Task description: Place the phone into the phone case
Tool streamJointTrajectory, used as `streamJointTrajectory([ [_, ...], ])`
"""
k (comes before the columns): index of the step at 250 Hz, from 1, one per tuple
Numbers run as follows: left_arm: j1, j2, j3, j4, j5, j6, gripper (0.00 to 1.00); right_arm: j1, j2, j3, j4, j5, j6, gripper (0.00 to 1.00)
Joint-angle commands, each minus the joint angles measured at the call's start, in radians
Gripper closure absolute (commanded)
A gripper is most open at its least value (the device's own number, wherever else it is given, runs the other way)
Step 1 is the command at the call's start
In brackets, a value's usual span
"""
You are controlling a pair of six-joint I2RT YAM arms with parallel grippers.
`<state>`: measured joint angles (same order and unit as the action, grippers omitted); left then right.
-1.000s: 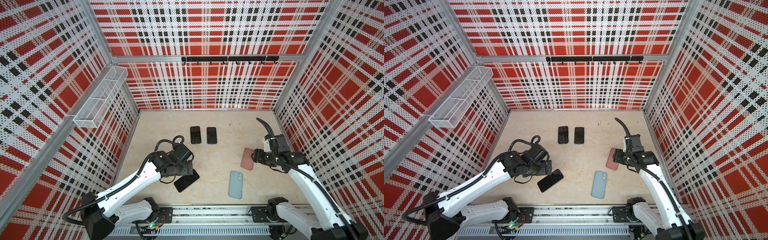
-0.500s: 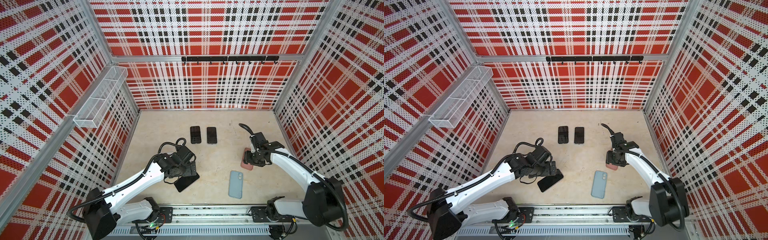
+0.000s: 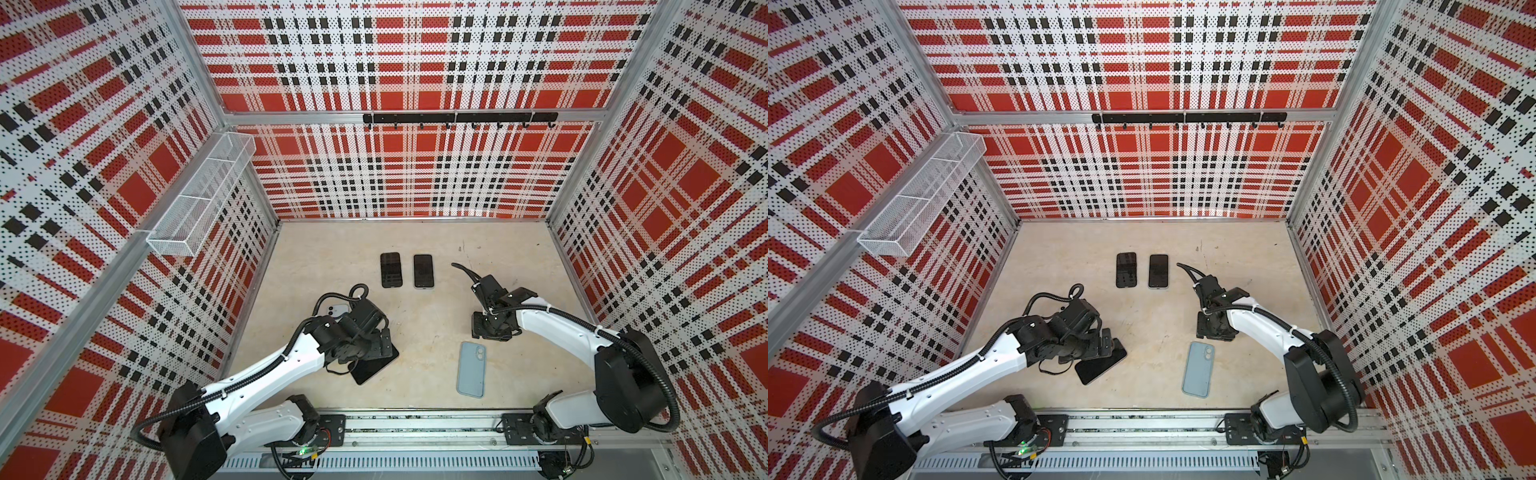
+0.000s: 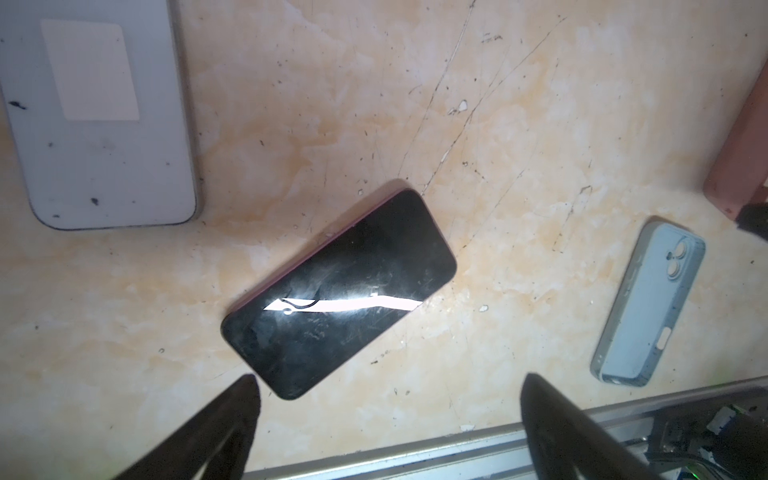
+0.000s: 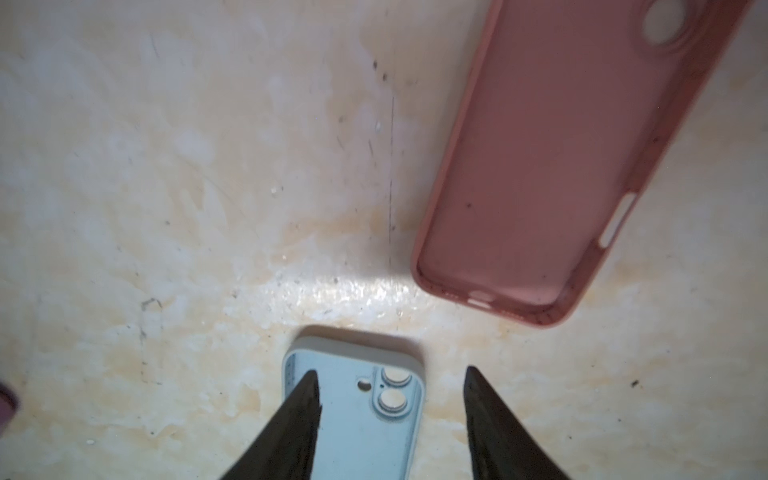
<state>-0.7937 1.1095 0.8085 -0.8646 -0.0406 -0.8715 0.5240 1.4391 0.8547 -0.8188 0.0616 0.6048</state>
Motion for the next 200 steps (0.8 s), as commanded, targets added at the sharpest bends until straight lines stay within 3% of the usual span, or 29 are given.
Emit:
streamJointTrajectory([
  [1, -0.007, 0.006, 0.003, 0.027, -0.005, -0.014, 0.01, 0.045, -0.017, -0.049, -0.006, 0.049, 0.089, 0.44],
  [56, -0.008, -0.026, -0.023, 0.027, -0.012, -0.019, 0.01, 0.098, -0.082, -0.132, -0.008, 0.056, 0.160, 0.46],
  [126, -0.007, -0.027, -0.029, 0.035, -0.015, -0.018, 0.01, 0.143, -0.094, -0.204, 0.056, 0.007, 0.206, 0.60],
  [149, -0.006, -0.022, -0.028, 0.035, -0.017, -0.017, 0.01, 0.156, -0.077, -0.201, 0.064, 0.009, 0.211, 0.66],
  [200, -0.004, -0.021, -0.024, 0.035, -0.017, -0.017, 0.00, 0.160, -0.053, -0.183, 0.088, 0.003, 0.211, 0.91],
])
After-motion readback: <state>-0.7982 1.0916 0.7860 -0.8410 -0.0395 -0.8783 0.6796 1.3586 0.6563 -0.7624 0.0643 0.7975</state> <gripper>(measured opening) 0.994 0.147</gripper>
